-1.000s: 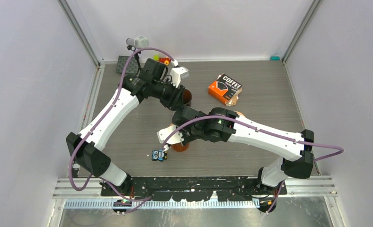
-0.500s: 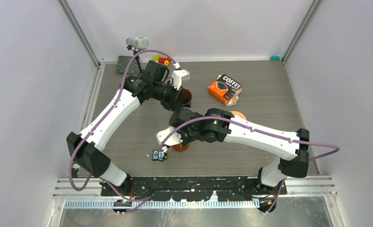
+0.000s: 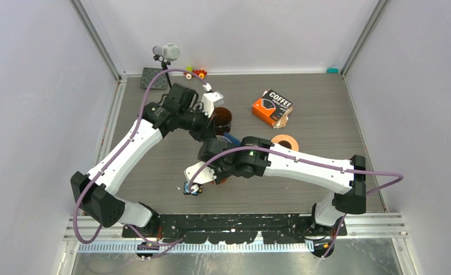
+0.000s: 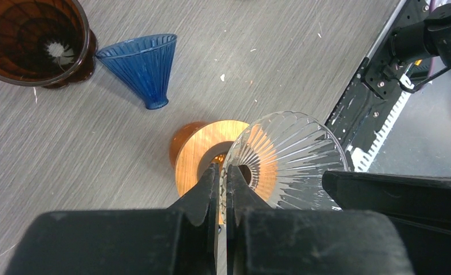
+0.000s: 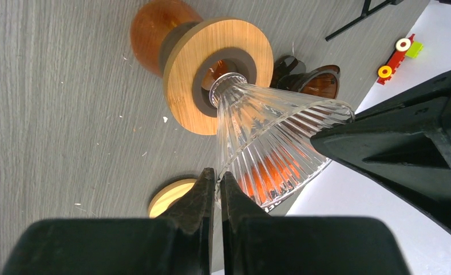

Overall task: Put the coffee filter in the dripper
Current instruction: Place the coffee dripper in the dripper holder.

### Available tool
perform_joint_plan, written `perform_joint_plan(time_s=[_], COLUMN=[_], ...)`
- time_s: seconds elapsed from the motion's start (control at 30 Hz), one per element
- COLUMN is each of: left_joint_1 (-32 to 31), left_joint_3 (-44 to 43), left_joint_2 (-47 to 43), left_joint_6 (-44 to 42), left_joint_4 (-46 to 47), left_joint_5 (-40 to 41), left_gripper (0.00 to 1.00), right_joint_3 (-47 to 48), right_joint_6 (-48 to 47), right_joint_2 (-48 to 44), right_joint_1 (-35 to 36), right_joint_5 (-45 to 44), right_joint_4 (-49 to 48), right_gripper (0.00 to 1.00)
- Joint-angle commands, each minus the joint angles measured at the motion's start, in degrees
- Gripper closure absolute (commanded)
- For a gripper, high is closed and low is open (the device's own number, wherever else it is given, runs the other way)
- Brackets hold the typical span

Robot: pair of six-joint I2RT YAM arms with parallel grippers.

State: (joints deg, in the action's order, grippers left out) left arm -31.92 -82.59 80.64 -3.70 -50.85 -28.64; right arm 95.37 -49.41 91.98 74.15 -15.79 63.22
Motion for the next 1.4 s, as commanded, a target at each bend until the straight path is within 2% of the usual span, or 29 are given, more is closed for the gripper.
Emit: perform_joint_plan(time_s=[0.0,0.3,1.37], left_joint_1=[-0.1,-0.1,-0.1], left_joint_3=[3.6,8.6,18.7], left_joint_2=[-3.6,-6.2,-8.8], left_joint_6=[-2.2,-3.8,-7.1], left_joint_4=[5.8,11.5,13.9], left_joint_5=[1.1,1.6,4.0], left_gripper=[1.0,1.0,1.0], right_joint_3=[2.8,3.0,-1.5], right_joint_6=[-0.5,-0.9,0.1], right_joint_2=[0.5,1.9,5.2], right_joint_1=[0.4,0.4,0.3], right_joint_5=[-2.5,-3.3,-1.5], right_joint_4=[-1.4,-1.5,-4.9], right_gripper=[0.99,1.0,0.99])
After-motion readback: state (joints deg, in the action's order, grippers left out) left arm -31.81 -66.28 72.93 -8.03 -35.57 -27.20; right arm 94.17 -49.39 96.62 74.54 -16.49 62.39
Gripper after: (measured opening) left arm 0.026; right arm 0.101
